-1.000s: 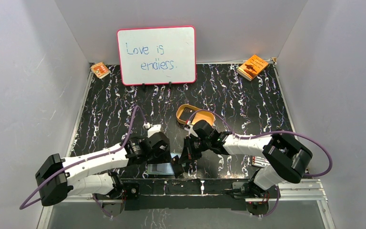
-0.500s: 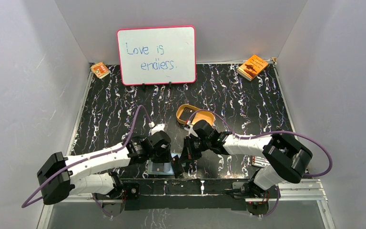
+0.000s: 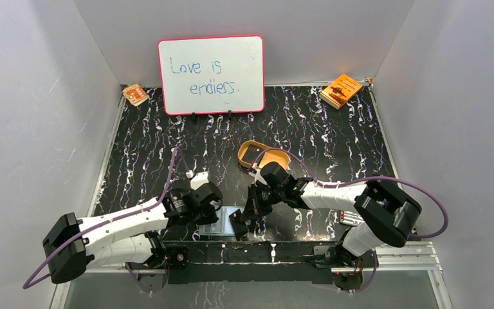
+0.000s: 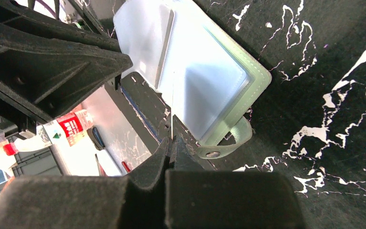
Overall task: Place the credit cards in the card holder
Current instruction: Adjust the card holder at the center of the board.
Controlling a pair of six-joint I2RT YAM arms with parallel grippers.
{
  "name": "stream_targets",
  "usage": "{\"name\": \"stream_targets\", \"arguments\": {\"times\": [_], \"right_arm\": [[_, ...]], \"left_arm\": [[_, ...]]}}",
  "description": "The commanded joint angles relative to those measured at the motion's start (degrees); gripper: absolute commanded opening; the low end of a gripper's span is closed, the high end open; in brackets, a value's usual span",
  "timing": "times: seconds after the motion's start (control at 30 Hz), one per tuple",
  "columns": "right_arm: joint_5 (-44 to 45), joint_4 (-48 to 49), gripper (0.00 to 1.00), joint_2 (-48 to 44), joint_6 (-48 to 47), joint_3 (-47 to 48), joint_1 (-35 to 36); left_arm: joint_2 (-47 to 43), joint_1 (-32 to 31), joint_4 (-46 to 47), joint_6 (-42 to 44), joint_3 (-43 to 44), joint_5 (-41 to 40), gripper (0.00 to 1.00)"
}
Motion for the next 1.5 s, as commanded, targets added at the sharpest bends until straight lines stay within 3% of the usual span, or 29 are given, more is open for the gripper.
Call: {"name": "stream_targets", "arguments": {"times": [0.0, 0.3, 0.37, 0.43, 0.57, 0.67, 0.8, 1.0, 1.23, 1.47], "right_arm": [[-0.86, 2.90, 0.00, 0.56, 0.30, 0.19, 0.16], [-1.30, 3.52, 0.00, 1.42, 0.61, 0.77, 0.22], [-1.43, 3.43, 0.00, 1.45, 0.50, 0.98, 0.19], [-1.30, 3.47, 0.00, 1.28, 0.48, 0.91, 0.23], [-0.62, 3.08, 0.00, 0.16, 0.46, 0.08, 0.23], [-0.50, 3.59, 0.00, 0.17, 0.56, -0.75, 0.23], [-0.81, 4.10, 0.00, 0.78, 0.80, -0.70, 0.22], [-0.95, 4.22, 0.00, 1.01, 0.91, -0.60, 0.25], [-1.18, 4.31, 0.00, 1.35, 0.87, -0.37, 0.23], [-1.86, 5.37, 0.00, 2.61, 1.13, 0.34, 0.52]], "left_arm": [[-3.73, 0.29, -4.87, -3.31, -1.29, -3.84, 0.14], [-3.33, 0.34, -3.03, -2.33, -1.77, -2.91, 0.27], [-3.61, 0.34, -0.67, -0.61, -0.66, -2.25, 0.37], [-3.41, 0.29, 2.15, 1.63, -0.06, -0.39, 0.39], [-1.15, 0.34, 10.20, 5.56, 0.28, 6.70, 0.12], [-3.73, 1.90, 14.60, 5.85, -2.59, 11.17, 0.02], [-5.18, 6.20, 11.49, 3.35, -6.08, 11.31, 0.01], [-5.94, 7.00, 6.83, 0.97, -8.27, 7.94, 0.01], [-7.55, 7.01, 1.39, -0.30, -7.02, 3.97, 0.12], [-9.50, 7.01, -2.07, 0.72, -3.98, 1.74, 0.32]]}}
